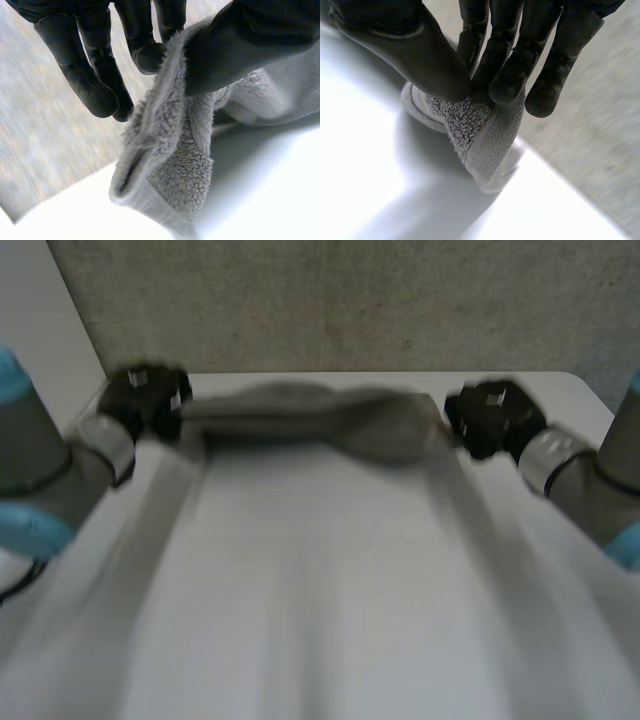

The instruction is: Fold the towel.

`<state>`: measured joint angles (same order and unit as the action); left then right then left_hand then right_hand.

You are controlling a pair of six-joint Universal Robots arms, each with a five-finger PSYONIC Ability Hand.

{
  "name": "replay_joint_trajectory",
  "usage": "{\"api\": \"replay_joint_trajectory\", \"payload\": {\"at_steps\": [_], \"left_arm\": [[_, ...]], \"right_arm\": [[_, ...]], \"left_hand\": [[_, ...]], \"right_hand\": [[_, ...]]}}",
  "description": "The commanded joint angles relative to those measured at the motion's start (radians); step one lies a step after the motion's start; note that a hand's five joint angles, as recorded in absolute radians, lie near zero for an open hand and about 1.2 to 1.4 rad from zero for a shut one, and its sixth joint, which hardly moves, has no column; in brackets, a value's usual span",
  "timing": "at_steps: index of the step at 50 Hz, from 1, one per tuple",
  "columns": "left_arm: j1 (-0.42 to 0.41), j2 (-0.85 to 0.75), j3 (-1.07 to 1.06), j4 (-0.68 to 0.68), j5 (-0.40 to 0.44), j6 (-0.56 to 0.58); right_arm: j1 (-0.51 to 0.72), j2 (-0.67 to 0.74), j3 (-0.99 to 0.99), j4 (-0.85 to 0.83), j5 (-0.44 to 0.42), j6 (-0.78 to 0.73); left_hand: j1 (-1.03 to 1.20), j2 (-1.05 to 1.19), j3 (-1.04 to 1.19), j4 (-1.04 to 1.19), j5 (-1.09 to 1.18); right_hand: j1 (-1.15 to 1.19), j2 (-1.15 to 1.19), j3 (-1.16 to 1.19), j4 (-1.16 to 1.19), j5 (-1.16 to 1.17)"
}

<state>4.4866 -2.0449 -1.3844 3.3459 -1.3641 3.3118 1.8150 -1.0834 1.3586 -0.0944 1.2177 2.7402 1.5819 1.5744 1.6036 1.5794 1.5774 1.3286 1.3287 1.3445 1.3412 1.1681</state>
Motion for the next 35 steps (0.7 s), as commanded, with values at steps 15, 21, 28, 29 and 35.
{"api": "replay_joint_trajectory", "payload": {"at_steps": [15, 21, 28, 29, 35], "left_arm": [[0.036, 0.129, -0.358, 0.129, 0.062, 0.144], [0.039, 0.135, -0.366, 0.139, 0.062, 0.144], [0.046, 0.132, -0.366, 0.139, 0.06, 0.144], [0.046, 0.132, -0.366, 0.139, 0.06, 0.144], [0.048, 0.132, -0.363, 0.139, 0.062, 0.144]], "right_arm": [[0.001, -0.147, 0.185, 0.179, 0.013, -0.172], [-0.003, -0.147, 0.155, 0.179, 0.086, -0.14], [0.006, -0.121, 0.149, 0.182, 0.109, -0.07], [0.006, -0.121, 0.149, 0.182, 0.109, -0.07], [0.007, -0.078, 0.18, 0.176, 0.114, 0.033]], "left_hand": [[-0.186, -0.178, -0.207, -0.183, -0.356], [-0.186, -0.178, -0.207, -0.183, -0.356], [-0.186, -0.178, -0.207, -0.183, -0.356], [-0.186, -0.178, -0.207, -0.183, -0.356], [-0.186, -0.178, -0.207, -0.183, -0.356]], "right_hand": [[-0.8, -0.8, -0.816, -0.813, -0.814], [-1.0, -1.0, -1.016, -1.013, -1.014], [-1.047, -1.047, -1.063, -1.059, -1.061], [-1.047, -1.047, -1.063, -1.06, -1.061], [-1.123, -1.123, -1.139, -1.136, -1.137]]}}
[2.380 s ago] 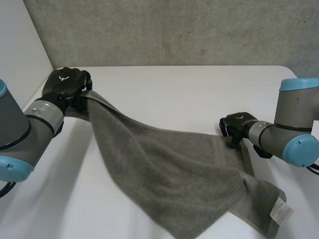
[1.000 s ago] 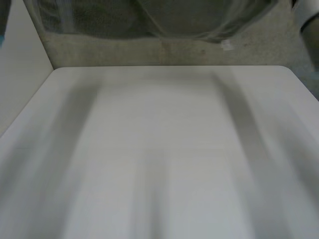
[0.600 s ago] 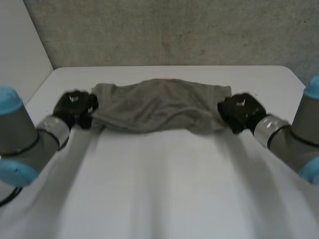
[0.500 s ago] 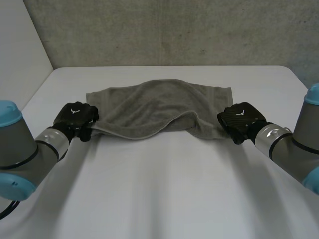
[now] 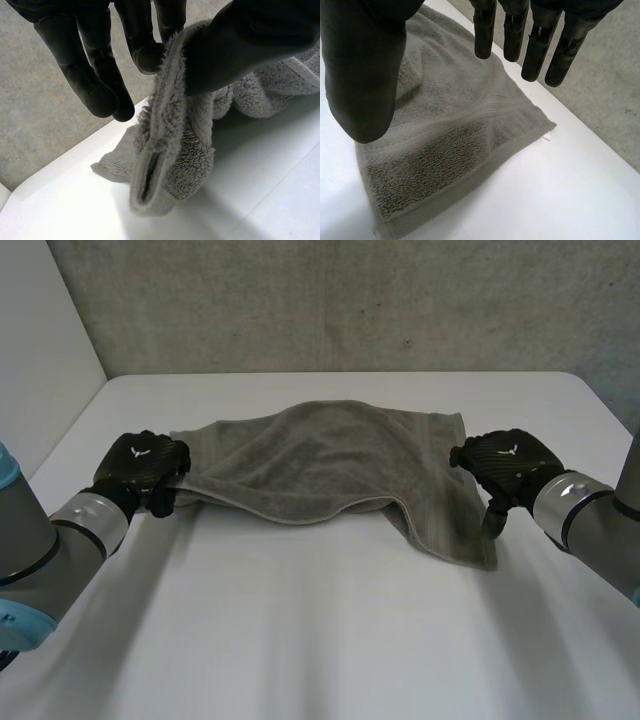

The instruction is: Fold the towel.

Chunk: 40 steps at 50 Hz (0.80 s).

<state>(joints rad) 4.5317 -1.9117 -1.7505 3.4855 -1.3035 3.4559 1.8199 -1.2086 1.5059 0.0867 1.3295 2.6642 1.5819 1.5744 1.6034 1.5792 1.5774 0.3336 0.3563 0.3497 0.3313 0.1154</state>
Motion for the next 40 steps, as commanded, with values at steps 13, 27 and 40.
{"api": "replay_joint_trajectory", "payload": {"at_steps": [13, 27, 40], "left_arm": [[0.004, -0.004, 0.012, 0.001, 0.0, -0.001], [0.01, -0.001, 0.011, 0.009, 0.001, -0.003], [0.029, 0.008, 0.019, 0.007, 0.0, -0.009]], "right_arm": [[0.006, 0.13, 0.089, -0.131, 0.017, 0.276], [0.081, 0.301, -0.029, -0.157, 0.034, 0.345], [0.093, 0.371, -0.159, -0.154, 0.043, 0.459]], "left_hand": [[-0.186, -0.178, -0.207, -0.183, -0.356], [-0.186, -0.178, -0.207, -0.183, -0.356], [-0.186, -0.178, -0.207, -0.183, -0.356]], "right_hand": [[-0.084, -0.107, -0.1, -0.082, -0.041], [0.042, 0.019, 0.026, 0.044, 0.086], [0.247, 0.225, 0.231, 0.25, 0.291]]}}
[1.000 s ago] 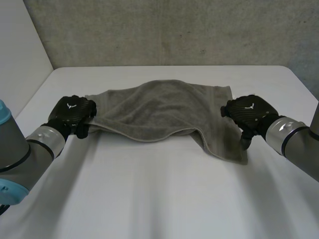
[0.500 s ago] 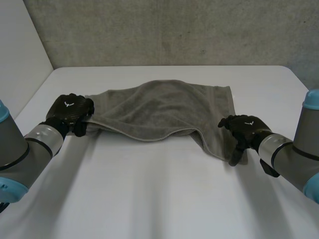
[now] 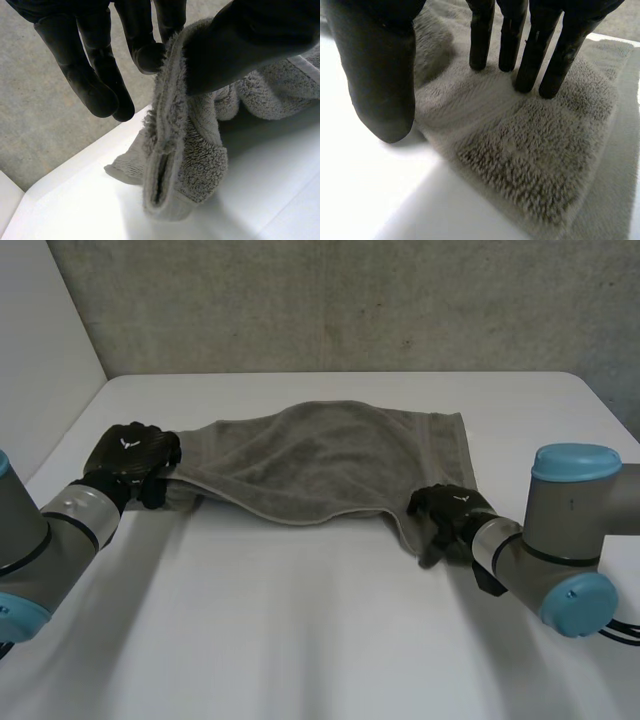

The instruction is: Fold the towel.

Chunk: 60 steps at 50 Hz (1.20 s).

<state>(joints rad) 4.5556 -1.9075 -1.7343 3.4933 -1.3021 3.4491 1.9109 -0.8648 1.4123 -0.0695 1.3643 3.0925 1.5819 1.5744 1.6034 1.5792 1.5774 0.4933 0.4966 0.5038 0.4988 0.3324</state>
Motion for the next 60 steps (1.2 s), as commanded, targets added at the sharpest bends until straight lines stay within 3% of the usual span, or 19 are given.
{"api": "replay_joint_trajectory", "payload": {"at_steps": [1, 18, 43, 49, 51, 60], "left_arm": [[0.005, 0.004, 0.002, 0.0, -0.002, -0.002], [0.013, 0.004, 0.006, 0.0, -0.002, -0.002], [0.019, 0.004, 0.006, 0.0, -0.003, -0.002], [0.019, 0.004, 0.006, 0.0, -0.005, -0.004], [0.017, 0.004, 0.006, 0.0, -0.006, -0.004], [0.02, 0.033, 0.006, -0.007, -0.011, -0.007]], "right_arm": [[0.002, 0.027, -0.065, 0.002, 0.009, 0.031], [-0.004, 0.032, -0.082, 0.007, 0.021, 0.023], [-0.02, -0.036, 0.054, 0.011, 0.001, -0.037], [-0.033, -0.056, 0.062, 0.005, 0.001, -0.04], [-0.044, -0.072, 0.069, -0.001, 0.002, -0.04], [-0.072, -0.204, 0.086, -0.038, -0.002, -0.038]], "left_hand": [[-0.186, -0.178, -0.207, -0.183, -0.356], [-0.186, -0.178, -0.207, -0.183, -0.356], [-0.186, -0.178, -0.207, -0.183, -0.356], [-0.186, -0.178, -0.207, -0.183, -0.356], [-0.186, -0.178, -0.207, -0.183, -0.356], [-0.186, -0.178, -0.207, -0.183, -0.356]], "right_hand": [[0.088, 0.084, 0.077, 0.082, 0.074], [0.22, 0.217, 0.209, 0.214, 0.206], [0.334, 0.331, 0.324, 0.329, 0.321], [0.605, 0.601, 0.594, 0.599, 0.591], [0.902, 0.898, 0.891, 0.896, 0.888], [0.903, 0.9, 0.892, 0.897, 0.889]]}}
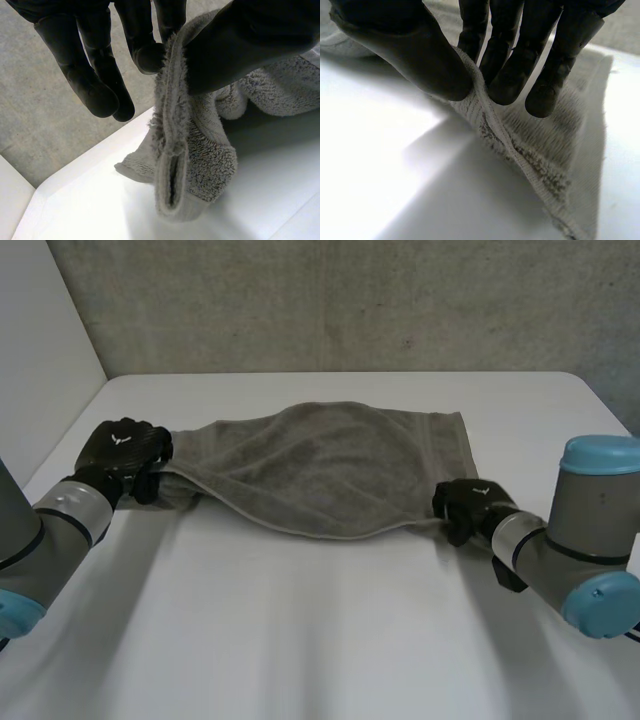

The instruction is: Fold the towel.

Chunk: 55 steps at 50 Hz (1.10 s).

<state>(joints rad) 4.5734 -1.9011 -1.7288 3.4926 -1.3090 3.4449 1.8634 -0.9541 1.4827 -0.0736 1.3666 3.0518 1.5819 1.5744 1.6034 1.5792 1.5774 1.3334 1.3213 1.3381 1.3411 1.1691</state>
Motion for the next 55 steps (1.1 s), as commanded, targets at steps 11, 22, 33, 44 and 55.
{"api": "replay_joint_trajectory", "payload": {"at_steps": [11, 22, 33, 44, 55], "left_arm": [[0.007, 0.131, -0.02, -0.038, -0.004, 0.023], [0.033, 0.212, -0.112, -0.279, 0.008, 0.371], [0.127, 0.232, -0.182, -0.27, 0.04, 0.677], [-0.031, -0.03, 0.102, -0.144, 0.024, 0.438], [-0.126, -0.371, 0.488, -0.136, -0.091, 0.398]], "right_arm": [[-0.047, -0.327, 0.004, 0.097, -0.077, -0.128], [-0.081, -0.415, 0.03, 0.487, -0.083, -0.583], [-0.13, -0.486, -0.025, 0.549, -0.1, -0.622], [-0.075, -0.163, -0.258, 0.344, -0.083, -0.613], [0.01, 0.184, -0.531, 0.19, 0.107, -0.622]], "left_hand": [[-0.186, -0.178, -0.207, -0.183, -0.356], [-0.186, -0.178, -0.207, -0.183, -0.356], [-0.186, -0.178, -0.207, -0.183, -0.356], [-0.186, -0.178, -0.207, -0.183, -0.356], [-0.186, -0.178, -0.207, -0.183, -0.356]], "right_hand": [[0.063, 0.075, 0.058, 0.055, 0.053], [0.063, 0.075, 0.058, 0.055, 0.053], [0.063, 0.075, 0.058, 0.055, 0.053], [0.063, 0.075, 0.058, 0.055, 0.053], [0.063, 0.075, 0.058, 0.055, 0.053]]}}
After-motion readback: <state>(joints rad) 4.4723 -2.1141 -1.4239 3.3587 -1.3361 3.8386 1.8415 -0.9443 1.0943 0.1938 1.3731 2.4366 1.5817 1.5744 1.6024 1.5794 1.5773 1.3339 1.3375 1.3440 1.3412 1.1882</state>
